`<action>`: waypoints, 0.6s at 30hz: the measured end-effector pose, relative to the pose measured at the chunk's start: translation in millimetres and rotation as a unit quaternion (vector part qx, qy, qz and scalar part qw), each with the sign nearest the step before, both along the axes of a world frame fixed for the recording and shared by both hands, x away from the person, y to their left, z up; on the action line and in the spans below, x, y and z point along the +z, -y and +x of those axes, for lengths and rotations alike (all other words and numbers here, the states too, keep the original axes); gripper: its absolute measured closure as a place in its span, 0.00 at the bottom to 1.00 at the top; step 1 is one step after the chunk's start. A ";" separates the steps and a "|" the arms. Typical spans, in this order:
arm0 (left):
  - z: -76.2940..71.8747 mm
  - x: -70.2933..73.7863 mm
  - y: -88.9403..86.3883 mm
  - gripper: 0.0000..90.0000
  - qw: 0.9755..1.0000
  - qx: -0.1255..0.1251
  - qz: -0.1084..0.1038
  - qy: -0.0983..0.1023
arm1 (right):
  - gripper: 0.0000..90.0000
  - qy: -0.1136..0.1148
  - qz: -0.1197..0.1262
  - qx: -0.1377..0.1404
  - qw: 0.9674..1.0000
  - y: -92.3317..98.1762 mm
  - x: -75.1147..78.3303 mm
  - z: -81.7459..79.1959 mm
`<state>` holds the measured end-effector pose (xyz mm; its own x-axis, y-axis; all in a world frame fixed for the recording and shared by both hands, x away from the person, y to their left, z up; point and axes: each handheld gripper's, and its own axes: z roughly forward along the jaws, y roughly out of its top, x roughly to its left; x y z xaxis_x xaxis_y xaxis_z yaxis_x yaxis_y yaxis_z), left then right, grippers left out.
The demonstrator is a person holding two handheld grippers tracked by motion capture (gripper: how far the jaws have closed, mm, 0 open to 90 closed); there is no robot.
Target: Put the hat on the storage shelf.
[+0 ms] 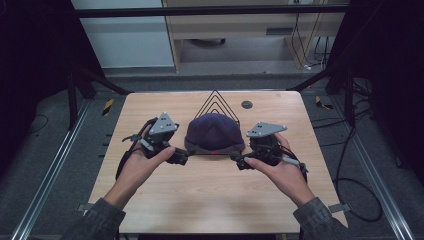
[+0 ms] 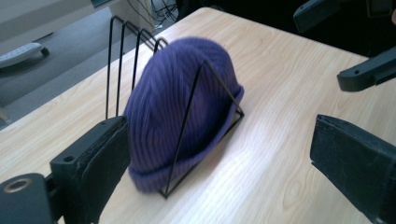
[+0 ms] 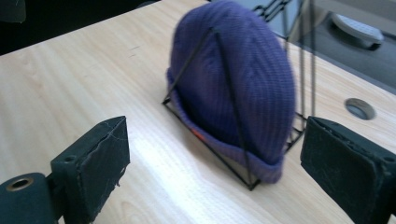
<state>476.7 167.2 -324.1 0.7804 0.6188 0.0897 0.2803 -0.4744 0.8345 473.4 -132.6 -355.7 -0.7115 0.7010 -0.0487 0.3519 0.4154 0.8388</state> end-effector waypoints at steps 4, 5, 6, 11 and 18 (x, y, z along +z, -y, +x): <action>-7.7 -3.4 -9.5 0.05 1.000 -0.001 0.003 0.000 | 0.08 -0.001 -0.005 0.014 1.000 -7.3 -0.9 -2.8; -10.3 -5.0 -13.1 0.05 1.000 0.001 0.005 -0.003 | 0.08 -0.001 -0.007 0.018 1.000 -9.9 -1.2 -3.1; -11.7 -6.3 -15.2 0.05 1.000 0.003 0.007 -0.003 | 0.08 -0.002 -0.009 0.022 1.000 -13.1 -1.6 -3.1; -19.8 -14.4 -28.3 0.05 0.999 0.015 0.027 -0.010 | 0.09 -0.006 -0.018 0.035 0.999 -21.7 -4.4 -2.1; -26.9 -30.7 -49.5 0.06 0.998 0.038 0.044 -0.020 | 0.15 -0.014 -0.028 0.047 0.998 -31.0 -12.4 -1.6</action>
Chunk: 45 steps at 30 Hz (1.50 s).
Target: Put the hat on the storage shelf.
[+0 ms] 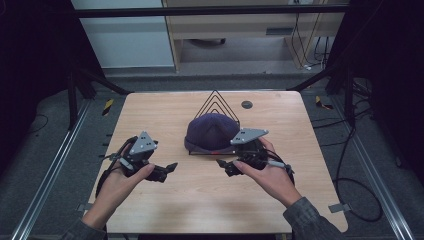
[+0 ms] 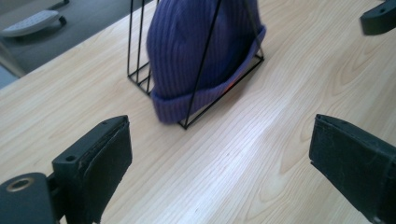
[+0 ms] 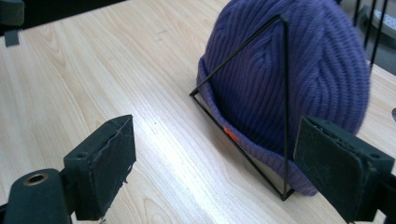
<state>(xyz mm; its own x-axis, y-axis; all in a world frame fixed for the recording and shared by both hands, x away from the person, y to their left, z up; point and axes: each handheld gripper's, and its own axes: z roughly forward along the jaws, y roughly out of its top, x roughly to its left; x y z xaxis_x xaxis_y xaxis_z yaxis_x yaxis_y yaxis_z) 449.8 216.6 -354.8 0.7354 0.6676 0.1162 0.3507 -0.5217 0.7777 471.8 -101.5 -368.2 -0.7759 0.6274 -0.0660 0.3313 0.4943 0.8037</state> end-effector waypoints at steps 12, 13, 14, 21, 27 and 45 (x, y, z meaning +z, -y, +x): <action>-3.5 -32.3 -27.9 0.06 0.999 0.031 0.002 -0.023 | 0.14 -0.015 -0.016 0.025 0.999 -15.5 -24.0 -1.0; -3.7 -35.3 -29.5 0.06 0.999 0.032 0.002 -0.025 | 0.14 -0.017 -0.018 0.026 0.999 -16.8 -26.8 -1.3; -3.7 -35.3 -29.5 0.06 0.999 0.032 0.002 -0.025 | 0.14 -0.020 -0.019 0.029 0.999 -18.1 -29.6 -1.6; -2.5 -56.8 -42.1 0.06 0.998 0.046 0.006 -0.040 | 0.14 -0.040 -0.029 0.037 0.998 -25.2 -51.0 -2.5; 1.7 -72.4 -50.2 0.06 0.997 0.056 0.012 -0.047 | 0.14 -0.060 -0.036 0.038 0.997 -29.1 -70.0 -2.2; 29.8 -117.9 -71.0 0.07 0.992 0.108 0.000 -0.062 | 0.15 -0.083 -0.024 -0.011 0.996 -43.3 -118.8 23.6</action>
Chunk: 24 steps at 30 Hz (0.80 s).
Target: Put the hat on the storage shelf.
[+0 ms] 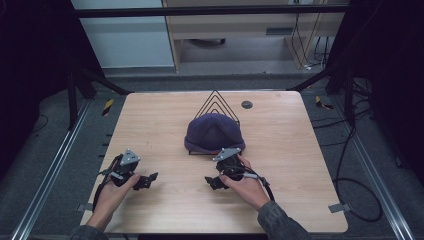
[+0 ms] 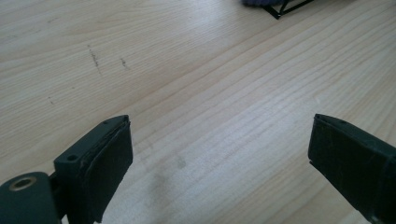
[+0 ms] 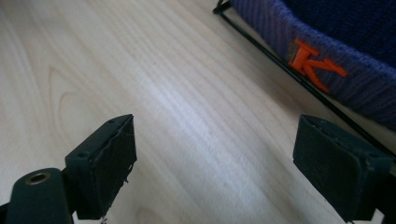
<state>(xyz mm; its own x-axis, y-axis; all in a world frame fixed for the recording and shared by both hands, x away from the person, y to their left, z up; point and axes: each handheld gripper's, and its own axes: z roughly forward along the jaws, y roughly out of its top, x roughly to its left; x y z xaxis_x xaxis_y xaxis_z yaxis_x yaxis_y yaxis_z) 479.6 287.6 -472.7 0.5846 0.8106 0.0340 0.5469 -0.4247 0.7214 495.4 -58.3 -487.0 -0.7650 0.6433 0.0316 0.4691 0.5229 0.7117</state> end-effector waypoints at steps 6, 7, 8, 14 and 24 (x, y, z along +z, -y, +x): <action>7.2 -9.4 1.0 0.07 1.000 0.005 -0.005 -0.009 | 0.15 -0.003 0.013 -0.020 1.000 -4.6 -11.1 7.7; 7.8 -10.9 1.4 0.07 1.000 0.004 -0.002 -0.009 | 0.15 -0.003 0.012 -0.023 1.000 -5.1 -12.1 8.0; 7.8 -10.9 1.4 0.07 1.000 0.004 -0.002 -0.009 | 0.15 -0.003 0.011 -0.023 1.000 -5.3 -13.1 8.3; 9.8 -13.7 3.3 0.06 1.000 0.005 -0.006 -0.011 | 0.14 -0.002 0.002 -0.029 1.000 -5.4 -16.8 9.7; 14.7 -30.1 8.2 0.04 0.999 0.003 0.017 -0.031 | 0.10 0.028 -0.001 -0.036 0.999 -7.5 -24.2 3.5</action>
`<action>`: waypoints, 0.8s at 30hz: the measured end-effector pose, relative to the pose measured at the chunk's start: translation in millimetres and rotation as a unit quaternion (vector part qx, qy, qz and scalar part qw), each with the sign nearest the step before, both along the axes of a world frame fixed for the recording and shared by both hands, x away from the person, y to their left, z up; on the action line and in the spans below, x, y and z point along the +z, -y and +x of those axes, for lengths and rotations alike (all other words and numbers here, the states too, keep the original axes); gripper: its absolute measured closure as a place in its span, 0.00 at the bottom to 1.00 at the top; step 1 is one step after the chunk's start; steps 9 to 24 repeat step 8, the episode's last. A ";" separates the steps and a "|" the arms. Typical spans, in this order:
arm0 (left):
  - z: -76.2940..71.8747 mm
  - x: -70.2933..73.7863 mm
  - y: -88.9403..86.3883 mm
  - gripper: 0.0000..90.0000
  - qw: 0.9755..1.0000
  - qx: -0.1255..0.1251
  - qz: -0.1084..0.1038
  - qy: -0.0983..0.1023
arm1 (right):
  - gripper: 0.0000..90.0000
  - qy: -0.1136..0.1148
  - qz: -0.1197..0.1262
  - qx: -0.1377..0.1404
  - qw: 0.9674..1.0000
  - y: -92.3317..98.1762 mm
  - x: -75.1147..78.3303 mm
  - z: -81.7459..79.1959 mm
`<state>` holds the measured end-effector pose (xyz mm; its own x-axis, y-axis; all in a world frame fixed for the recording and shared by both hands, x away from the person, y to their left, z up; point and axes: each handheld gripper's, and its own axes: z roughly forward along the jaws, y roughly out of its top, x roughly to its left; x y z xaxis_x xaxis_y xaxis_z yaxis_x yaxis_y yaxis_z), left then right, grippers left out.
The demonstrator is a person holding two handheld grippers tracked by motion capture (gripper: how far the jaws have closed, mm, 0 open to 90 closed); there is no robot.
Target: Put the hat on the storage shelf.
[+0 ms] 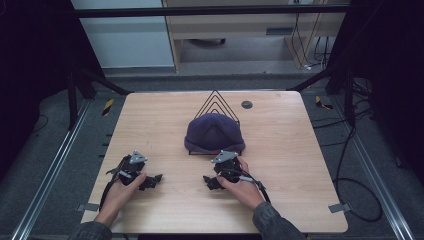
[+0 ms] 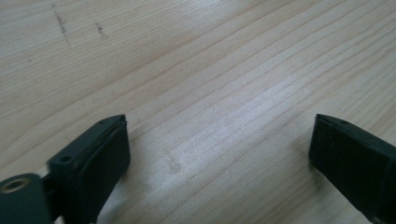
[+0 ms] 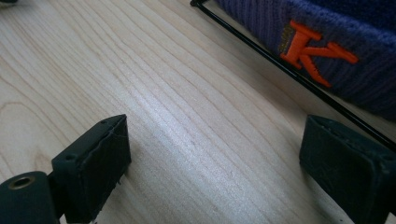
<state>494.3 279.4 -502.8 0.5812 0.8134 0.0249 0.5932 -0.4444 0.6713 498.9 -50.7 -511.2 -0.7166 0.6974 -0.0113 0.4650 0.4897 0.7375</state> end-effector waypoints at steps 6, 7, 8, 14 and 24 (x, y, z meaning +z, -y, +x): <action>0.4 -4.2 -0.2 0.00 1.000 0.003 -0.011 0.015 | 0.10 0.001 0.001 0.005 1.000 0.9 -0.3 -1.2; 0.3 -4.4 -0.1 0.00 1.000 0.003 -0.012 0.016 | 0.10 0.001 0.001 0.007 1.000 1.1 -0.3 -1.2; 0.2 -4.8 -0.1 0.00 1.000 0.003 -0.015 0.017 | 0.10 0.001 0.001 0.010 1.000 1.7 -0.3 -1.3; 0.2 -4.8 -0.1 0.00 1.000 0.003 -0.015 0.017 | 0.10 0.001 0.001 0.010 1.000 1.7 -0.3 -1.3; 0.2 -4.8 -0.1 0.00 1.000 0.003 -0.015 0.017 | 0.10 0.001 0.001 0.010 1.000 1.7 -0.3 -1.3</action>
